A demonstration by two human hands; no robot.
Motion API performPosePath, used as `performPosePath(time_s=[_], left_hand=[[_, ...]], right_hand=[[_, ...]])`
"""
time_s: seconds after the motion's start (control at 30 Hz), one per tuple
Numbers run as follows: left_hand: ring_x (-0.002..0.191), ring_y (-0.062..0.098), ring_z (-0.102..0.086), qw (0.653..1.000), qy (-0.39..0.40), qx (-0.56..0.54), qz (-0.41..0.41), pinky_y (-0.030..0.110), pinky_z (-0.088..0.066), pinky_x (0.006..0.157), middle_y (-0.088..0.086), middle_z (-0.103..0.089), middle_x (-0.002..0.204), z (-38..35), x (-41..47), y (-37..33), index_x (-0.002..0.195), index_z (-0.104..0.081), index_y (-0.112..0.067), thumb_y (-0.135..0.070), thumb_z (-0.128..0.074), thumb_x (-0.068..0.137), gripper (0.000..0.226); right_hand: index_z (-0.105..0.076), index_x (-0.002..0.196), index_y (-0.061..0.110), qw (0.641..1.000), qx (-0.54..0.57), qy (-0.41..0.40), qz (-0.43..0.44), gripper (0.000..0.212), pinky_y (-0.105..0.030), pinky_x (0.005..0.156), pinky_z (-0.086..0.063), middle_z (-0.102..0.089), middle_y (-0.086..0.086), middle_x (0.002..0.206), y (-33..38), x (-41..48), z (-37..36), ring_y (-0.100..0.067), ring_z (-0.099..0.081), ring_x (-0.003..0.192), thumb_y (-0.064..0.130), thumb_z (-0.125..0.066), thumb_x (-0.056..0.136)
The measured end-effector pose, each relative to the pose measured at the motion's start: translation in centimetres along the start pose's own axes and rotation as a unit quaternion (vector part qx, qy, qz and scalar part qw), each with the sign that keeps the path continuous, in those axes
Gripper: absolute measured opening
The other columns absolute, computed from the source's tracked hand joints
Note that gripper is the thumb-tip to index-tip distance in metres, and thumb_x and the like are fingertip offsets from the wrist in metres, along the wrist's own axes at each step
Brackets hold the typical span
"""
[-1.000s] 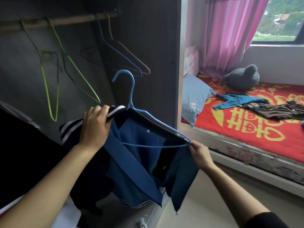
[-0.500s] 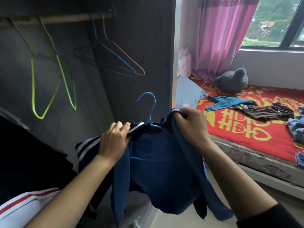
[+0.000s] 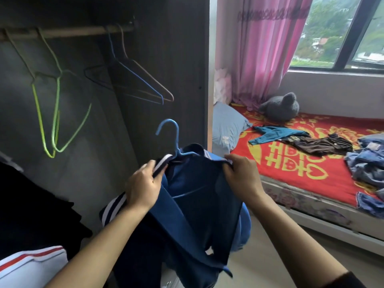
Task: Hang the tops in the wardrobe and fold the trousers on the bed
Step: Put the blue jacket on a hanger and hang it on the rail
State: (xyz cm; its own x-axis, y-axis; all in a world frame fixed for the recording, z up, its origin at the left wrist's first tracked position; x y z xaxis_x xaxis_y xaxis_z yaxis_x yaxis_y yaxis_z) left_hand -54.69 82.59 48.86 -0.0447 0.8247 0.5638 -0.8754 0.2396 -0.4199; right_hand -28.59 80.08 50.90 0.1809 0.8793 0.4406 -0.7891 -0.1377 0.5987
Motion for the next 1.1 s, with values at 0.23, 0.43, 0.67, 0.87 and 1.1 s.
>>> performPosePath(time_s=[0.23,0.43,0.67,0.87,1.1], left_hand=[[0.059,0.019,-0.055,0.995,0.062,-0.076,0.01,0.035,-0.041,0.055,-0.004,-0.053,0.062,-1.7,-1.7,-0.6,0.075,-0.05,-0.017,-0.063,-0.043,0.093,0.049],[0.079,0.035,-0.063,0.976,-0.044,-0.149,0.153,0.029,-0.029,0.06,0.014,-0.07,0.083,0.4,-0.1,0.5,0.097,-0.069,-0.012,-0.041,-0.057,0.095,0.032],[0.059,0.027,-0.057,0.977,-0.077,-0.149,0.131,0.038,-0.044,0.056,-0.003,-0.055,0.056,1.8,0.8,1.8,0.071,-0.054,-0.016,-0.06,-0.055,0.087,0.047],[0.054,0.01,-0.052,0.983,-0.023,-0.178,0.041,0.036,-0.045,0.054,-0.004,-0.053,0.056,1.1,0.9,0.1,0.069,-0.054,-0.018,-0.065,-0.057,0.085,0.05],[0.056,-0.005,-0.052,0.964,-0.066,-0.255,0.047,0.022,-0.042,0.06,-0.018,-0.061,0.063,4.8,3.2,1.8,0.07,-0.059,-0.032,-0.056,-0.066,0.078,0.026]], right_hand=[[-0.069,0.118,0.023,0.984,0.156,-0.089,-0.003,0.028,-0.023,0.067,-0.036,-0.064,0.013,0.058,5.4,2.7,3.4,-0.005,-0.057,0.06,0.018,-0.052,0.096],[-0.023,0.154,0.017,0.979,0.0,0.184,0.084,0.066,-0.04,0.074,-0.045,-0.068,-0.013,0.088,3.2,-3.2,-4.0,-0.033,-0.061,0.083,0.009,-0.049,0.093],[-0.008,0.155,0.003,0.989,-0.031,0.145,0.007,0.069,-0.044,0.077,-0.044,-0.065,-0.027,0.109,1.5,-2.3,-4.5,-0.043,-0.062,0.096,0.016,-0.044,0.097],[-0.027,0.153,0.022,0.981,0.089,0.052,0.163,0.055,-0.045,0.062,-0.046,-0.055,-0.007,0.059,7.5,-0.1,-2.6,-0.03,-0.054,0.057,0.022,-0.046,0.102],[-0.032,0.15,0.027,0.987,0.008,0.025,0.157,0.066,-0.03,0.092,-0.041,-0.049,0.0,0.114,2.2,2.5,1.4,-0.011,-0.049,0.102,0.057,-0.051,0.095]])
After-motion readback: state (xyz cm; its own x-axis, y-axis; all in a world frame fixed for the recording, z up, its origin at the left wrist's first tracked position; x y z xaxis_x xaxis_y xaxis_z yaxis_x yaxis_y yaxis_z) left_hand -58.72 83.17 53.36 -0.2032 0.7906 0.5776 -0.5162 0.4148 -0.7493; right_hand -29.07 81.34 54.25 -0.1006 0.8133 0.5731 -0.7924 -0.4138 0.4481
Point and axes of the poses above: each hand's wrist, its own x-axis towards the middle knuckle, its own z-axis out of the back of the hand, y = z × x, the point moved 4 cm from there along x, towards the middle knuckle
